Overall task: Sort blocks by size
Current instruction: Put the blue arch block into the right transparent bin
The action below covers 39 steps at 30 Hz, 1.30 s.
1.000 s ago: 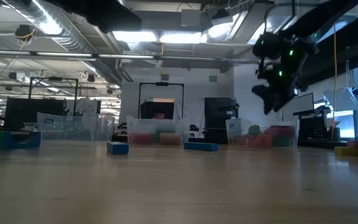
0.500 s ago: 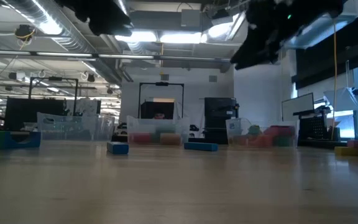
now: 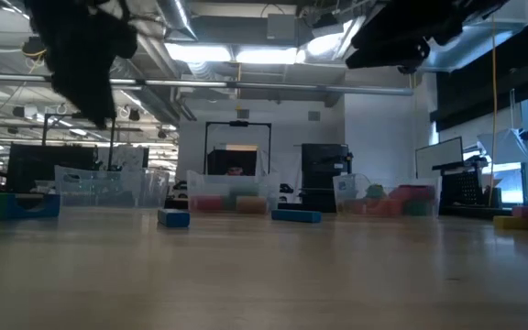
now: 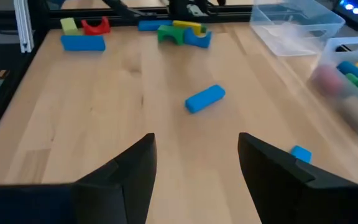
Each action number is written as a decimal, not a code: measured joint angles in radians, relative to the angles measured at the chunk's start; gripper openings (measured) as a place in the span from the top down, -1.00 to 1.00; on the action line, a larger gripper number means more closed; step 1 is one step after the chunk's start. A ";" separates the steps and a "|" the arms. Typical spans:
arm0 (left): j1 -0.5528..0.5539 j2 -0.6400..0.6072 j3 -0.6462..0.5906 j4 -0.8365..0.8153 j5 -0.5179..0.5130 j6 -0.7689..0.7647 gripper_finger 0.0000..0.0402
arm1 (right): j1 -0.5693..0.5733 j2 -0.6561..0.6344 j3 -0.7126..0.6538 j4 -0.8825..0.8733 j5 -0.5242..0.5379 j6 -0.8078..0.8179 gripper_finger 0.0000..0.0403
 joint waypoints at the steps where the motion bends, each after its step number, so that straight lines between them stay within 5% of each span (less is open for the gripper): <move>1: 0.000 0.008 -0.006 -0.011 0.000 -0.019 -0.26 | 0.016 0.023 0.000 0.022 0.018 0.000 -0.10; 13: 0.015 0.196 -0.018 -0.175 -0.003 -0.184 -0.26 | 0.038 0.253 0.000 0.269 0.104 -0.063 -0.10; 25: 0.065 0.412 -0.039 -0.178 0.013 -0.192 -0.26 | 0.032 0.261 0.000 0.283 0.086 -0.072 -0.10; 39: 0.175 0.417 -0.186 -0.008 0.086 -0.090 -0.26 | 0.032 0.261 0.000 0.287 0.068 -0.071 -0.10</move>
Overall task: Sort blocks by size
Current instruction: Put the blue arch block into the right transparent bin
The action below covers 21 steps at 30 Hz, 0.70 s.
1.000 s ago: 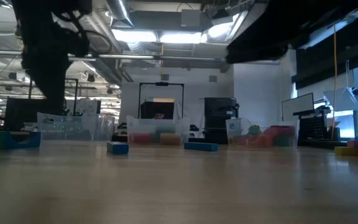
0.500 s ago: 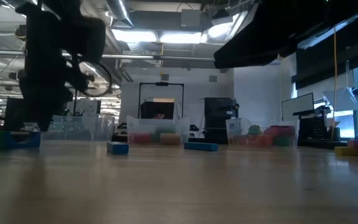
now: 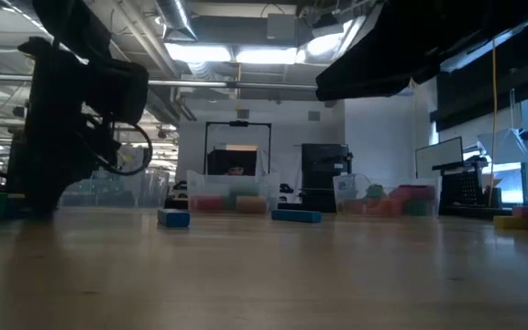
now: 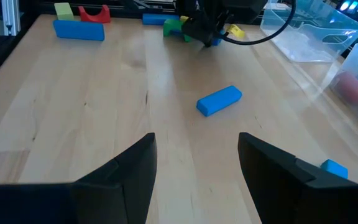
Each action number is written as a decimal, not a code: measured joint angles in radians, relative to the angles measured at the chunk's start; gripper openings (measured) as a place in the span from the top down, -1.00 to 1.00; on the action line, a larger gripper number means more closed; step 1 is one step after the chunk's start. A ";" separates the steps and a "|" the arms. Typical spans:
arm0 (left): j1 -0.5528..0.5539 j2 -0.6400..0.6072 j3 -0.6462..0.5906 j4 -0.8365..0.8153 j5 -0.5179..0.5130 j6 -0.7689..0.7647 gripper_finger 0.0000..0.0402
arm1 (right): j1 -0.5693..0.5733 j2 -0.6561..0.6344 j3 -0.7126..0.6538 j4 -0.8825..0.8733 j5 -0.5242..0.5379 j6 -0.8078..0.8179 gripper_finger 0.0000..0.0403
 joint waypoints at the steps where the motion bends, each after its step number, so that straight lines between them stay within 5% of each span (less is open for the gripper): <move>1: 0.003 0.000 -0.003 0.002 0.005 0.003 -0.26 | 0.000 0.000 0.000 0.000 0.000 0.000 -0.10; 21: -0.007 -0.052 0.046 -0.032 0.002 0.143 0.37 | 0.000 0.000 0.000 -0.007 0.000 0.000 -0.10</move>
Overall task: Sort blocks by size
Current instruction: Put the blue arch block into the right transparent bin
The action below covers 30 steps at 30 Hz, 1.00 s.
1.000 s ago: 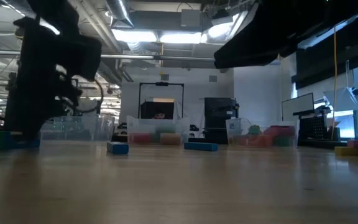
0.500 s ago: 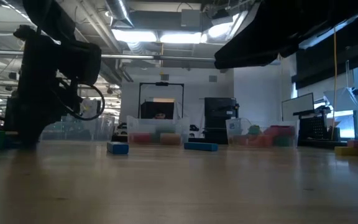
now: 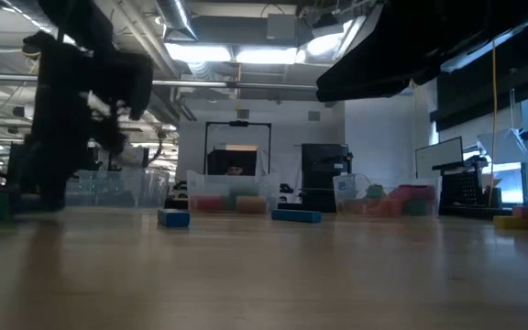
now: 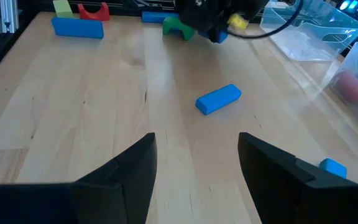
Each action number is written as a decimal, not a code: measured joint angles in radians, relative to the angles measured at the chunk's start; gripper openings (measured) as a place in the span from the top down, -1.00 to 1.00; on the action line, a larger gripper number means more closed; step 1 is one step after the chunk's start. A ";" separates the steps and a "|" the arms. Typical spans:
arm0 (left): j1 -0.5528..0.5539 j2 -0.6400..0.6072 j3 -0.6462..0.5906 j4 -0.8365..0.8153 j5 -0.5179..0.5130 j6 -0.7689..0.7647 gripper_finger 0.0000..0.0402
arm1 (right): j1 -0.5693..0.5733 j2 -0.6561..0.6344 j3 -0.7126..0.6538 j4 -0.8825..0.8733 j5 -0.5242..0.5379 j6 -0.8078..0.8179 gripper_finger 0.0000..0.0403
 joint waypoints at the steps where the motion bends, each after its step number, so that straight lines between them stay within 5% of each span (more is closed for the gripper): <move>1: -0.002 -0.015 0.011 -0.002 -0.003 0.007 0.36 | 0.000 0.000 0.000 0.001 0.000 0.000 -0.10; 14: -0.029 -0.118 0.163 0.121 -0.013 0.151 0.34 | 0.008 -0.028 -0.001 -0.021 0.000 -0.004 -0.10; 19: -0.029 -0.126 0.184 0.380 -0.012 0.278 0.33 | 0.057 -0.173 0.000 -0.158 0.044 -0.006 -0.10; 30: 0.039 -0.008 0.183 0.972 -0.006 0.516 0.31 | 0.124 -0.400 0.000 -0.283 0.334 -0.039 -0.10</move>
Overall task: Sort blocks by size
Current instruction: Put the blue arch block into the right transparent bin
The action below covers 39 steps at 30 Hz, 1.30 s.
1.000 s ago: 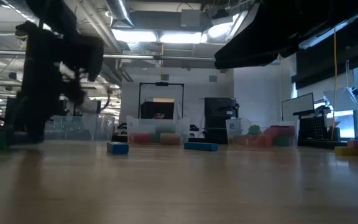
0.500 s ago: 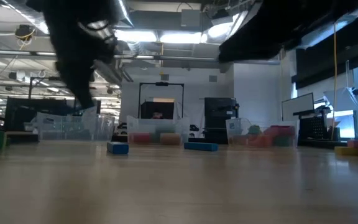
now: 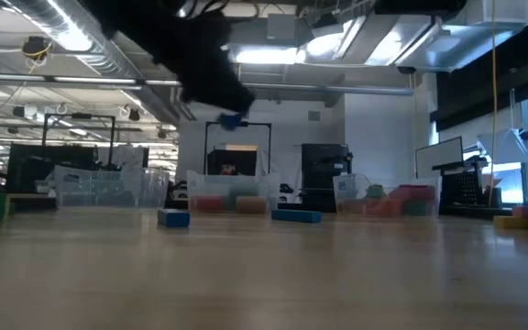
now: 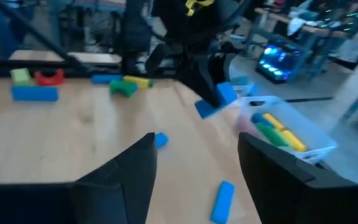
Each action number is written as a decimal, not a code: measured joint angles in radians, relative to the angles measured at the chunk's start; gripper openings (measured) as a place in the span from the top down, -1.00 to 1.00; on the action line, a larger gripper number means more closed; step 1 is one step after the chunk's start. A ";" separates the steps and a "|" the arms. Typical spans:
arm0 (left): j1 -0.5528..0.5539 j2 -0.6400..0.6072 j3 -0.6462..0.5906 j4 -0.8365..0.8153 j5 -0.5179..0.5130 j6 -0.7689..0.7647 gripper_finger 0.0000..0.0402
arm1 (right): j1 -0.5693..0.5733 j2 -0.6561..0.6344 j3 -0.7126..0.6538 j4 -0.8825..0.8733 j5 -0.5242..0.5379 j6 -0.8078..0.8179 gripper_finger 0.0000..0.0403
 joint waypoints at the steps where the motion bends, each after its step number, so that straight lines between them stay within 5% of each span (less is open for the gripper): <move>1: 0.011 0.020 0.000 0.058 0.016 0.016 0.31 | 0.000 -0.005 0.000 -0.001 0.015 -0.004 -0.10; 9: 0.080 0.286 0.233 0.141 0.134 0.073 0.32 | 0.000 -0.015 0.000 0.040 0.194 -0.144 -0.10; 18: 0.129 0.604 0.582 0.206 0.138 0.181 0.31 | 0.000 -0.017 0.000 0.167 0.217 -0.315 -0.10; 25: 0.178 0.813 0.716 0.421 0.147 0.173 0.33 | 0.000 -0.016 0.000 0.151 0.204 -0.317 -0.10; 39: 0.269 0.966 0.893 0.458 0.180 0.200 0.29 | -0.002 -0.013 0.000 0.149 0.182 -0.315 -0.10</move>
